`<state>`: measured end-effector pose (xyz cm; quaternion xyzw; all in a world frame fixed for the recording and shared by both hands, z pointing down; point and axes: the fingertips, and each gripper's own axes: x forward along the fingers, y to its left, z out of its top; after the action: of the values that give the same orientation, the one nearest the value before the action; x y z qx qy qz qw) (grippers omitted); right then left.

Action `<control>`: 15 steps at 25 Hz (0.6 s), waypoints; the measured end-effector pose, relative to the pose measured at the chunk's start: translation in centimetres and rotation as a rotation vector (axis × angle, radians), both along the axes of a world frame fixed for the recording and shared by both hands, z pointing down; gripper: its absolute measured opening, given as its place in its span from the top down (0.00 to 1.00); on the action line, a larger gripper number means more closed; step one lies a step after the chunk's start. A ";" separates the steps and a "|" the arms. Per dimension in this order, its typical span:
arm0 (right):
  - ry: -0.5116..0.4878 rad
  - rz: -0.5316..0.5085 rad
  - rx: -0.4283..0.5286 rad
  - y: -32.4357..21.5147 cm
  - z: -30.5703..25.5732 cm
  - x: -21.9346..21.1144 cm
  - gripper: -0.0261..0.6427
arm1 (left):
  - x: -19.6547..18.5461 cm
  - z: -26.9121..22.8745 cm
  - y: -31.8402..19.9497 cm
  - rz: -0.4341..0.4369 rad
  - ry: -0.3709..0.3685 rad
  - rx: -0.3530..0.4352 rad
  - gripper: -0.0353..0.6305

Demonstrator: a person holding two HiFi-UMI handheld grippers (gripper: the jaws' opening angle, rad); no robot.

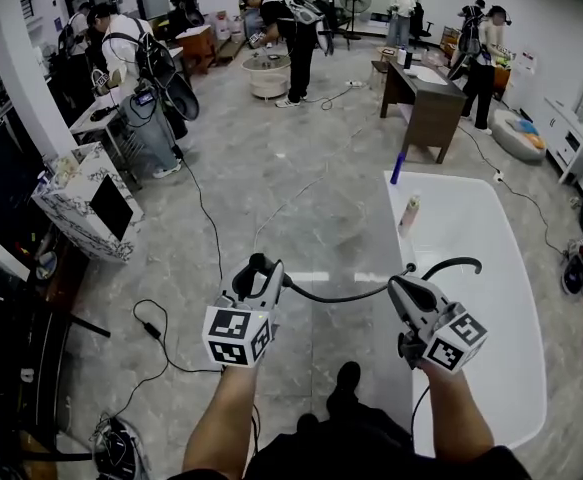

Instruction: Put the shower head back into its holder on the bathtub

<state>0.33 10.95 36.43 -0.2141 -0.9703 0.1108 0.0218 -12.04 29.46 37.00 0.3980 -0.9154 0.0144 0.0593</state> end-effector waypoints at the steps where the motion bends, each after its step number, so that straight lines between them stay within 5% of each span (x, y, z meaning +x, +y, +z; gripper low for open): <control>1: 0.001 0.002 -0.006 -0.5 0.2 -0.6 0.94 | -0.6 0.1 -0.4 0.000 0.000 -0.004 0.72; 15: 0.023 0.000 -0.055 -8.2 1.9 -9.9 0.94 | -9.6 0.9 -7.9 0.002 0.018 -0.050 0.72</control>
<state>-9.61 2.71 38.28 -0.2134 -0.9666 0.1397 0.0269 -21.67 21.53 37.95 0.3973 -0.9138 0.0339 0.0775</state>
